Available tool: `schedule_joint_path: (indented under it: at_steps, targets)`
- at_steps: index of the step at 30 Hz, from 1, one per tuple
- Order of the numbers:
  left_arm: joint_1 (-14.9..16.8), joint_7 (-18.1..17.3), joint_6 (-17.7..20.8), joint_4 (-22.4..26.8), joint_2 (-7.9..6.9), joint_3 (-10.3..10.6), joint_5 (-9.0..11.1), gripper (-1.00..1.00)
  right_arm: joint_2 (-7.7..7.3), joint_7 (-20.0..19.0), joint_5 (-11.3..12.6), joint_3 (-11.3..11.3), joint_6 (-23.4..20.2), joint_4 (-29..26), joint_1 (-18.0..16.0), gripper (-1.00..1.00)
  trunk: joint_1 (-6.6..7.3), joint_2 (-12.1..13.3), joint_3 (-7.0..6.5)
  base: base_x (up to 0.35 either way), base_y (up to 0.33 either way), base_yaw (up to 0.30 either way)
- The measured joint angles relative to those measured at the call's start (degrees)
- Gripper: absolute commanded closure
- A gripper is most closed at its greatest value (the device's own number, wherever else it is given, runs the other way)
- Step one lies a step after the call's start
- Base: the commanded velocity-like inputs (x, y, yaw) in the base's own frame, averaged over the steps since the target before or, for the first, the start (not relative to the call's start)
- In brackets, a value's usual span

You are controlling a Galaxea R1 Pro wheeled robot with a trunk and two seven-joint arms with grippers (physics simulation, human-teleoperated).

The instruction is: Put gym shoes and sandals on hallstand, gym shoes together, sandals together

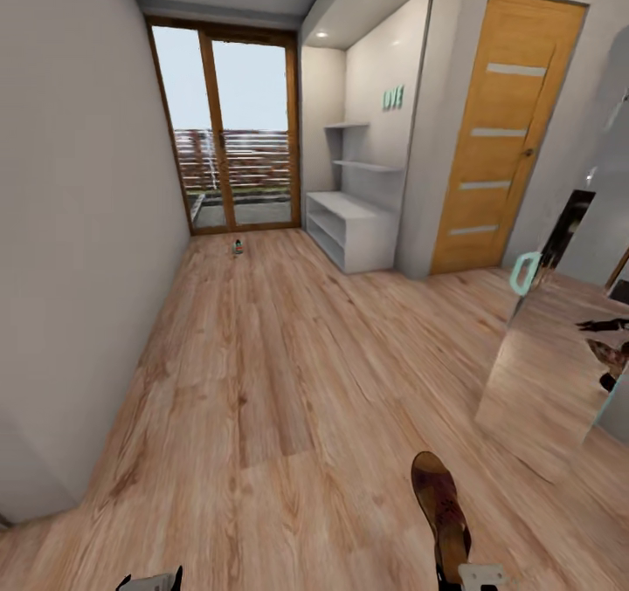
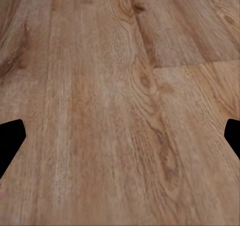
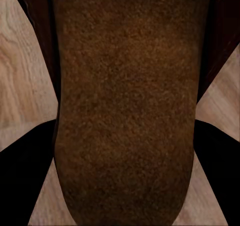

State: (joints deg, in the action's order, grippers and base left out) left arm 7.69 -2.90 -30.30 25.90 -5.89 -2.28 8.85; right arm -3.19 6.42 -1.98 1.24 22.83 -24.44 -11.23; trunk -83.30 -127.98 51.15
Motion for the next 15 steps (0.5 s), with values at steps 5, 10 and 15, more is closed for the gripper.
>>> schedule_joint_path:
  at_steps: [5,10,15]
  targets:
    - [0.0,0.0,0.0,0.0,0.00,0.0,0.4,-1.00,0.25,0.0,0.0,0.0,0.0,0.0,0.0,1.00,0.00,0.0,0.00,0.337,0.000,0.276]
    - [0.0,0.0,0.0,0.0,0.00,0.0,0.4,-1.00,0.30,0.0,0.0,0.0,0.0,0.2,0.0,1.00,0.00,0.0,0.00,0.337,0.000,0.276]
    - [0.0,0.0,-0.1,0.0,0.00,0.0,0.4,-1.00,0.31,0.0,0.0,0.0,0.0,0.2,0.0,1.00,0.00,0.0,0.00,0.337,0.000,0.276]
